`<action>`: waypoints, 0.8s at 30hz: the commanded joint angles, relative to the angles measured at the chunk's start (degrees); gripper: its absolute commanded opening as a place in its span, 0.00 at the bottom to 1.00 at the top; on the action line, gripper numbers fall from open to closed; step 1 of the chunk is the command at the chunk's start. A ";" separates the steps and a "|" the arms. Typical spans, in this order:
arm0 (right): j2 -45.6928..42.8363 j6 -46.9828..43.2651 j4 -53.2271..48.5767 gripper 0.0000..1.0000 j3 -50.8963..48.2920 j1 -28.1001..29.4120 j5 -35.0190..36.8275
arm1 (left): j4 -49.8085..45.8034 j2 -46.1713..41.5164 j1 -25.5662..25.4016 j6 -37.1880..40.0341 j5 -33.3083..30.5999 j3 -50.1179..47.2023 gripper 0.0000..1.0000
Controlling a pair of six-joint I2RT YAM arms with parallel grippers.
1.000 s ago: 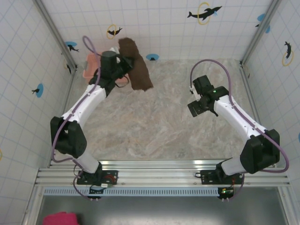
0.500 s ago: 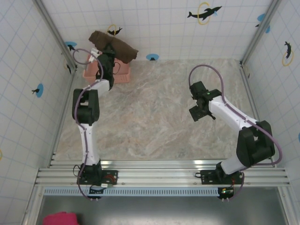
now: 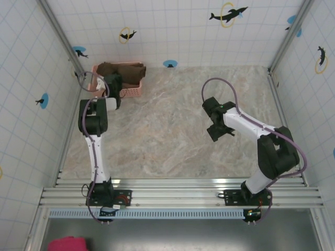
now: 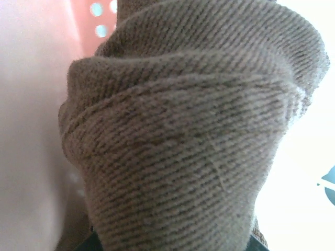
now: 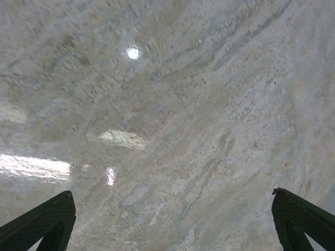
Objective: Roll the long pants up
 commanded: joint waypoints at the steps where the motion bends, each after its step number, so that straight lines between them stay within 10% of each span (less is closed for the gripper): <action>1: 2.15 0.36 -1.05 0.99 5.46 1.21 -1.11 | -14.70 -8.32 1.72 7.01 7.66 -4.00 0.00; 12: 3.89 -1.23 -1.09 0.99 8.50 4.02 -4.28 | -56.54 -16.80 3.82 40.26 19.83 -0.05 0.00; 24: 1.07 -2.35 3.24 0.99 1.32 3.09 -5.88 | -37.54 -30.43 7.71 34.61 21.57 -12.41 0.00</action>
